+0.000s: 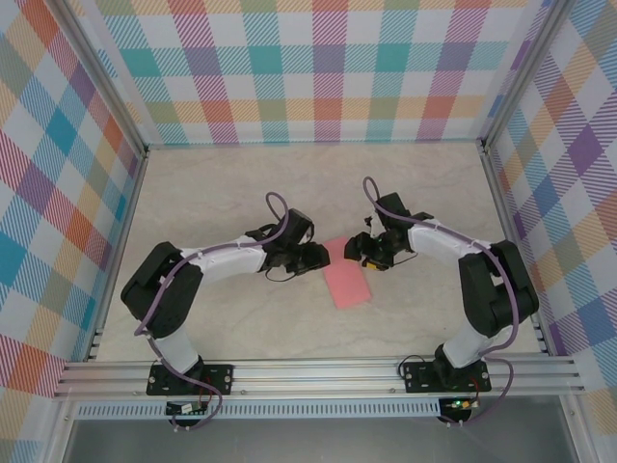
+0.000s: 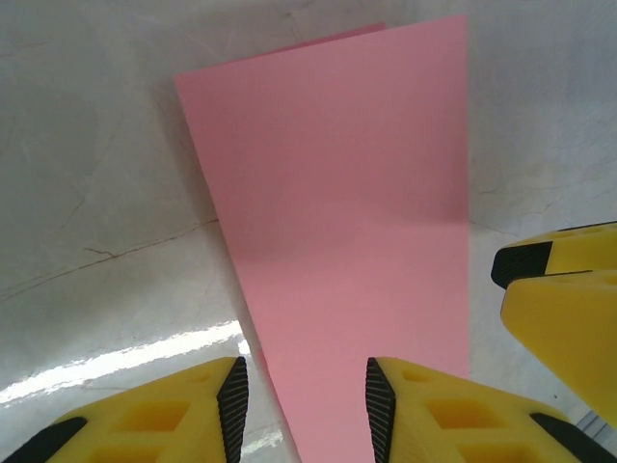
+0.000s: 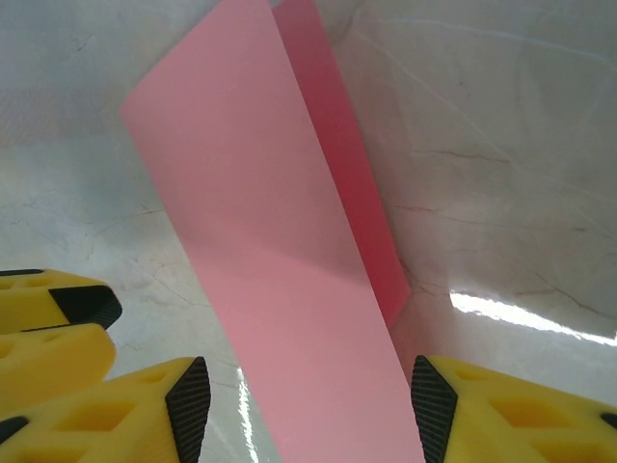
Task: Fold a paper plane with a square sheet of paper (pick it up from the middle)
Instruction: Turn over the paper at the center of the table, then third fold the triangle at the center of the table.
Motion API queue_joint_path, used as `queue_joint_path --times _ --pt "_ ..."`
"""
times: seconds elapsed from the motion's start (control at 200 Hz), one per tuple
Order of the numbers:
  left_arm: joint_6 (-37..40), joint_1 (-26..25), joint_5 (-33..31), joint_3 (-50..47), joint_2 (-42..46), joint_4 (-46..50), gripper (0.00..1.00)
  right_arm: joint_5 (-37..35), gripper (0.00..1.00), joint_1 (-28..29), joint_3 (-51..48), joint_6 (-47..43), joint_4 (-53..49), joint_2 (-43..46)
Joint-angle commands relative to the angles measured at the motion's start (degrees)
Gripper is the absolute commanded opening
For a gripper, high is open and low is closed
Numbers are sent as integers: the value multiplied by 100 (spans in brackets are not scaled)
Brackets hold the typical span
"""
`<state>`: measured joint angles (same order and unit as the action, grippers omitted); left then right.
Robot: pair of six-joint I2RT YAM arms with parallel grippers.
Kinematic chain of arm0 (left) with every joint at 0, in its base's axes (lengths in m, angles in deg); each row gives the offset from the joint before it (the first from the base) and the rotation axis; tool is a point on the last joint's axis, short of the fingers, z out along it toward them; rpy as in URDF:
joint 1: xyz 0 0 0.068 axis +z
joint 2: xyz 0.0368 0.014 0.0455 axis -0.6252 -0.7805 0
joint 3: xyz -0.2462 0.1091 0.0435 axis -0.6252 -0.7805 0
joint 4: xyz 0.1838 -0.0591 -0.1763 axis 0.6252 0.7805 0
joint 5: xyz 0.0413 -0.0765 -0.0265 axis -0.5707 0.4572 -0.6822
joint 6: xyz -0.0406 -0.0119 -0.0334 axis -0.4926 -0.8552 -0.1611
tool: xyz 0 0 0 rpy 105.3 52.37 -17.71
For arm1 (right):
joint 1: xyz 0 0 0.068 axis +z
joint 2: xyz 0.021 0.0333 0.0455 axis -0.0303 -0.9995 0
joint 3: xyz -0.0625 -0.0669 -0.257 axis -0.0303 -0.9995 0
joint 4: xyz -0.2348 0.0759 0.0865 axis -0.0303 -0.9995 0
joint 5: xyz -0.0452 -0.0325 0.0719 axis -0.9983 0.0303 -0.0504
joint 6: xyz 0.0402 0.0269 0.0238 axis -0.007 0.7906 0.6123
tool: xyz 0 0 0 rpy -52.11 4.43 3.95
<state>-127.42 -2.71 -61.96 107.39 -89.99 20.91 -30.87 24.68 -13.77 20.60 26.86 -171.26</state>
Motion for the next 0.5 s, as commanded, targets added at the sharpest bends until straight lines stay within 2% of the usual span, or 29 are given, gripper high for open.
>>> queue_joint_path --times 0.0,0.155,0.495 --pt "-149 -17 209 148 -253 -177 39 246 60 -95 -41 -293 223 -199" --pt "-156 -19 57 236 -409 -105 38 640 59 -219 -216 -398 504 -280" --pt "-139 -17 38 447 -674 -128 34 1280 46 -255 -735 -158 1211 -203"
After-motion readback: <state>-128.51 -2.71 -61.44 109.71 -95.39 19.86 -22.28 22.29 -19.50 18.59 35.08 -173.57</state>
